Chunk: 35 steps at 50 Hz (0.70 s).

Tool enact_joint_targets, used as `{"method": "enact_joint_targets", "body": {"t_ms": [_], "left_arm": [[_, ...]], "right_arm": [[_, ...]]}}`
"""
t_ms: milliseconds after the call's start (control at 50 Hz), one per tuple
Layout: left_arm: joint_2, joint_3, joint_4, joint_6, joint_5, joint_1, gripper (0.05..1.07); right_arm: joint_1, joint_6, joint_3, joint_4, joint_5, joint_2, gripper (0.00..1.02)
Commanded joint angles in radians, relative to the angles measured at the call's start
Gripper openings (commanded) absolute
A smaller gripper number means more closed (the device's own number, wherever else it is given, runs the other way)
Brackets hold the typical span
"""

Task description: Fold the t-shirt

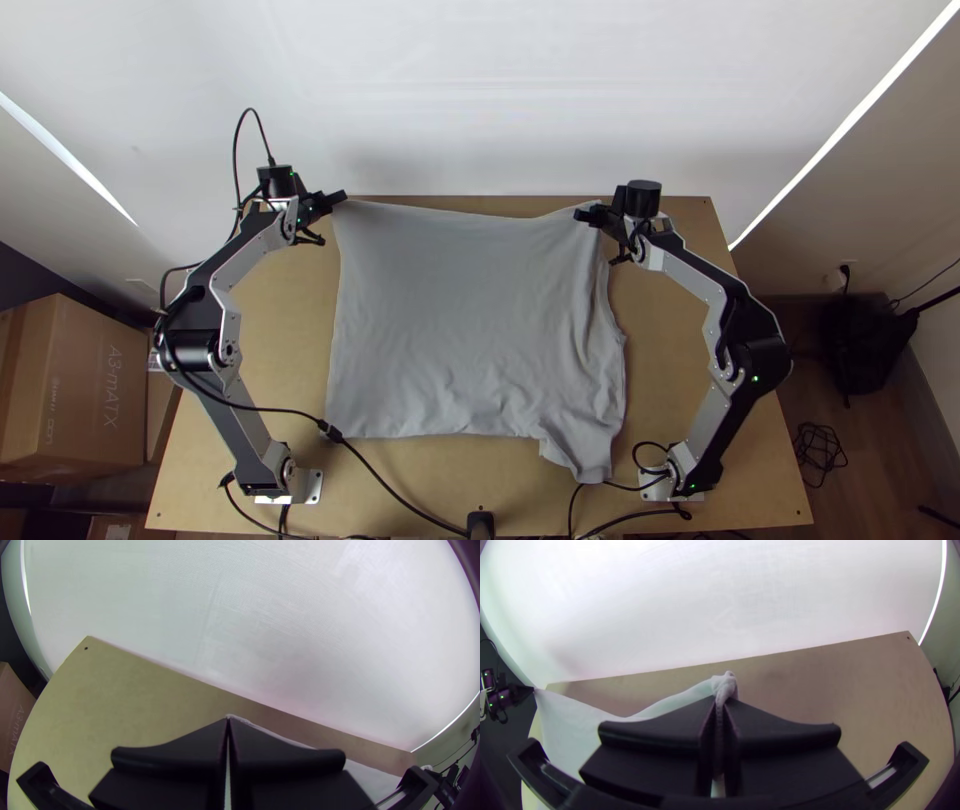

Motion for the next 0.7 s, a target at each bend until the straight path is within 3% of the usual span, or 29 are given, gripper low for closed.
{"method": "enact_joint_targets", "body": {"t_ms": [0,200,240,260,280,320,360,400,540,680], "left_arm": [[0.076,0.114,-0.022,0.0,-0.033,0.014,0.08],[0.151,0.22,-0.062,-0.009,-0.064,0.012,0.08],[0.149,0.218,-0.063,-0.007,-0.064,0.011,0.11],[0.146,0.218,-0.063,-0.006,-0.064,0.011,0.19],[0.143,0.218,-0.066,-0.003,-0.063,0.011,0.31],[0.134,0.218,-0.083,0.013,-0.063,0.009,0.6],[0.123,0.215,-0.085,0.019,-0.078,0.009,0.81],[0.103,0.203,-0.071,0.02,-0.124,0.009,1.05],[0.022,0.171,-0.001,0.036,-0.138,0.034,1.03],[-0.093,0.172,-0.054,0.072,-0.11,0.048,1.03]], "right_arm": [[-0.019,-0.014,0.106,0.016,0.005,0.073,0.02],[-0.019,0.0,0.27,-0.039,0.022,0.168,0.05],[-0.019,0.014,0.271,-0.037,0.023,0.167,0.24],[-0.019,0.024,0.27,-0.034,0.023,0.165,0.43],[-0.02,0.04,0.27,-0.041,0.025,0.165,0.61],[-0.025,0.077,0.273,-0.064,0.025,0.165,0.86],[-0.026,0.081,0.281,-0.079,0.025,0.162,0.97],[-0.028,0.081,0.276,-0.079,0.025,0.15,0.98],[-0.036,0.081,0.235,-0.065,0.035,0.055,0.98],[-0.04,0.083,0.187,-0.1,0.04,-0.103,0.98]]}}
